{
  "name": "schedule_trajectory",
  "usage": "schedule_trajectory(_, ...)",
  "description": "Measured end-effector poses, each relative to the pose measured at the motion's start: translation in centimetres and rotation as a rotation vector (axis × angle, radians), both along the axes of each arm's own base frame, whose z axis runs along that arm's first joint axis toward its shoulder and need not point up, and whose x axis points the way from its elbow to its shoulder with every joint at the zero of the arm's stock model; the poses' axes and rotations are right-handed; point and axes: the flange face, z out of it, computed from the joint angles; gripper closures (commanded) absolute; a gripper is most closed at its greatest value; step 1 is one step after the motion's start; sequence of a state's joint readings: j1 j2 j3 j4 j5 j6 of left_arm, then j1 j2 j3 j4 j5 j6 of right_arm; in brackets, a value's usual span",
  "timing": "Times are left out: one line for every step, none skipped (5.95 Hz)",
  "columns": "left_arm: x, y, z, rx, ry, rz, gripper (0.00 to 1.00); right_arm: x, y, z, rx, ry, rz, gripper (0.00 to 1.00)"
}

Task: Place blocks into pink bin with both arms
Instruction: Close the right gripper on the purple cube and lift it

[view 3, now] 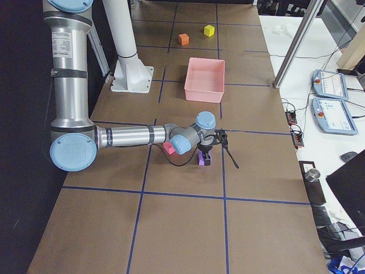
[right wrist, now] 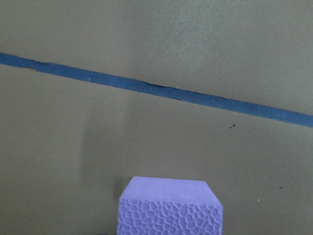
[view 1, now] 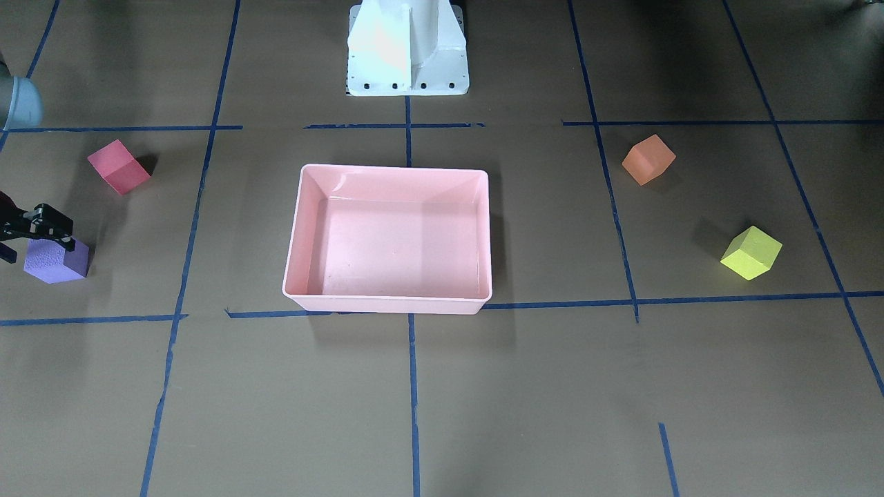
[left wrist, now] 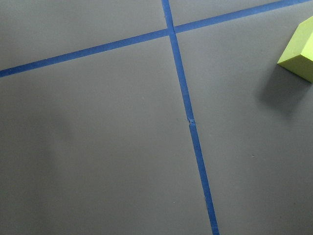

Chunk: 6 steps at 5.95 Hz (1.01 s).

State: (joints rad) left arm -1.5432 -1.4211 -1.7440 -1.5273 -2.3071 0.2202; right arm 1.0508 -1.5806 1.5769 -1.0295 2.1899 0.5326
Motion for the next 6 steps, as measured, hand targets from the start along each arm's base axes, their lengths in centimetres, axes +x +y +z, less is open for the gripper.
schedule_trajectory(0.0, 0.0, 0.0, -0.002, 0.0, 0.0, 0.0, -0.7, 0.1, 0.4, -0.001, 0.012, -0.01, 0.0)
schedule_trajectory(0.0, 0.1, 0.1, -0.004, 0.0, 0.0, 0.0, -1.5, 0.4, 1.0, -0.003, 0.026, -0.022, 0.17)
schedule_trajectory(0.0, 0.1, 0.2, -0.005, 0.0, 0.0, 0.0, -1.9, 0.5, 1.4, -0.005, 0.033, -0.032, 0.53)
schedule_trajectory(0.0, 0.1, 0.2, -0.005, 0.0, 0.001, 0.0, -2.1, 0.4, 1.4, -0.004, 0.033, -0.035, 0.7)
schedule_trajectory(0.0, 0.1, 0.2, -0.004, 0.0, 0.001, 0.0, -2.5, -0.1, 0.4, 0.01, 0.021, -0.035, 0.74)
schedule_trajectory(0.0, 0.1, 0.2, -0.003, 0.0, 0.001, 0.0, -2.8, -1.1, -1.6, 0.031, 0.001, -0.029, 0.74)
